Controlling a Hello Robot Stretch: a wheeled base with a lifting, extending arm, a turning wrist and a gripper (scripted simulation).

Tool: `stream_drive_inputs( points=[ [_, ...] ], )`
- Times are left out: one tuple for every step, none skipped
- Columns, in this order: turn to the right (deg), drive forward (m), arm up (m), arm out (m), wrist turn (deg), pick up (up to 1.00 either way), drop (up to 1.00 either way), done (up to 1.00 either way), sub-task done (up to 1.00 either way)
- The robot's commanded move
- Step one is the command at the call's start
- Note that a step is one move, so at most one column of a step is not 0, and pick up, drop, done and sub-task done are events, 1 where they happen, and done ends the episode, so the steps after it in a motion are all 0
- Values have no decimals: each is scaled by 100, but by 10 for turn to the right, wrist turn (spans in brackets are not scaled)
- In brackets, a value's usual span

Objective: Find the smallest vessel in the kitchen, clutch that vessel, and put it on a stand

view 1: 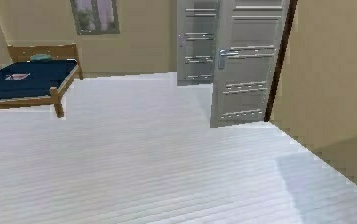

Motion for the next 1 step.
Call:
stream_drive_inputs(
  points=[
    [0,100,0,0,0,0,0,0,0]
  ],
)
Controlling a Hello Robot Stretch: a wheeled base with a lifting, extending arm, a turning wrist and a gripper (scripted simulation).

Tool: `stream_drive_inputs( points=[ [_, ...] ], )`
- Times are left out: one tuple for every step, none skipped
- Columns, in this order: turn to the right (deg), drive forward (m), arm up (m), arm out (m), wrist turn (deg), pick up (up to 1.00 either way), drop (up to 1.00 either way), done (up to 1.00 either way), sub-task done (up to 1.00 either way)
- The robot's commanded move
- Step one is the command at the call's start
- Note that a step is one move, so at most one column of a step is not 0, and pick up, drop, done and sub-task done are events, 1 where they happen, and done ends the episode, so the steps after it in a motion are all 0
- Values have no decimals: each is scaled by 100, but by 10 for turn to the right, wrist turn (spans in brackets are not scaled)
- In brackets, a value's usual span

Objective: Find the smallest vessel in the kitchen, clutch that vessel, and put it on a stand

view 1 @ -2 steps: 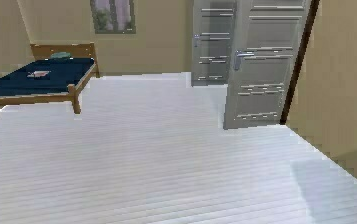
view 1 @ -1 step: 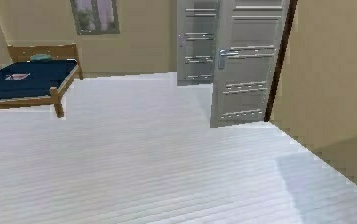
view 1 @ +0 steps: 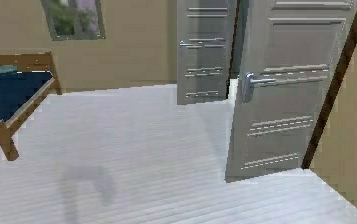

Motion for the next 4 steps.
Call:
stream_drive_inputs(
  points=[
    [0,90,0,0,0,0,0,0,0],
    [0,100,0,0,0,0,0,0,0],
    [300,0,0,0,0,0,0,0,0],
    [0,10,0,0,0,0,0,0,0]
  ],
)
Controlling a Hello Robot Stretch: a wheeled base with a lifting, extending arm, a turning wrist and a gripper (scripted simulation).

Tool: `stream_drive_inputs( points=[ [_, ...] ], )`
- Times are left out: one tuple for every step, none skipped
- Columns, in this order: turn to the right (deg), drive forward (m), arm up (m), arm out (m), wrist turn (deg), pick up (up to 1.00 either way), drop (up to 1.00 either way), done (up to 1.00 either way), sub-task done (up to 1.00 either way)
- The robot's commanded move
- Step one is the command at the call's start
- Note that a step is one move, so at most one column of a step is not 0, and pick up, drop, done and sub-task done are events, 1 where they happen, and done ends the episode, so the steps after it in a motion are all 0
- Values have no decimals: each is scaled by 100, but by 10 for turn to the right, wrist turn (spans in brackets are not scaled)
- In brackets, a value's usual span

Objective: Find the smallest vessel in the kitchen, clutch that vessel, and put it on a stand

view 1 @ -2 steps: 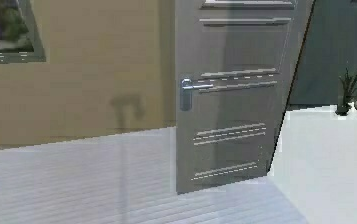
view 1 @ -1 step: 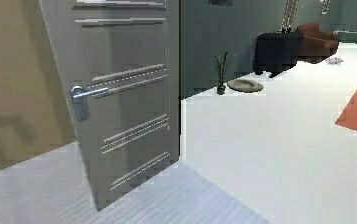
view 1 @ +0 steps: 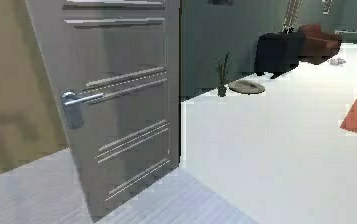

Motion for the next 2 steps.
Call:
stream_drive_inputs(
  points=[
    [420,0,0,0,0,0,0,0,0],
    [0,100,0,0,0,0,0,0,0]
  ],
)
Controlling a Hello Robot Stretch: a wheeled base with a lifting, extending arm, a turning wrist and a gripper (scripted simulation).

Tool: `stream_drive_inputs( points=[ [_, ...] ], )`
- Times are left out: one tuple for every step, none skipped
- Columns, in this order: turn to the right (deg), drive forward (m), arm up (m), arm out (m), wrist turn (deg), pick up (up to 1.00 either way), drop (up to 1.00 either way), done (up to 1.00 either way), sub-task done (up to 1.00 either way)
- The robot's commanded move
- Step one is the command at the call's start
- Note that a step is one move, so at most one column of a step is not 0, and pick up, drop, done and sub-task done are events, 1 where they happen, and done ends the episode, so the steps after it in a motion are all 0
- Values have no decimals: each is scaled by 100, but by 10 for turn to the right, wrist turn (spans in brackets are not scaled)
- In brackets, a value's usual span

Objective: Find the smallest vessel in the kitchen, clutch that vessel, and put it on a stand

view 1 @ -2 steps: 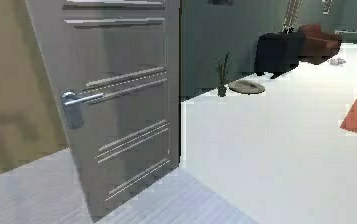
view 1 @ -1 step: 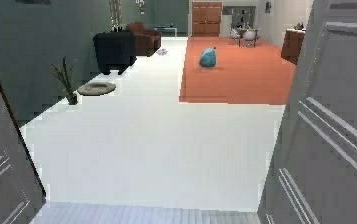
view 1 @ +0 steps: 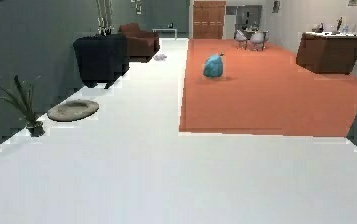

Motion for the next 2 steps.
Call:
stream_drive_inputs(
  points=[
    [0,100,0,0,0,0,0,0,0],
    [0,100,0,0,0,0,0,0,0]
  ],
)
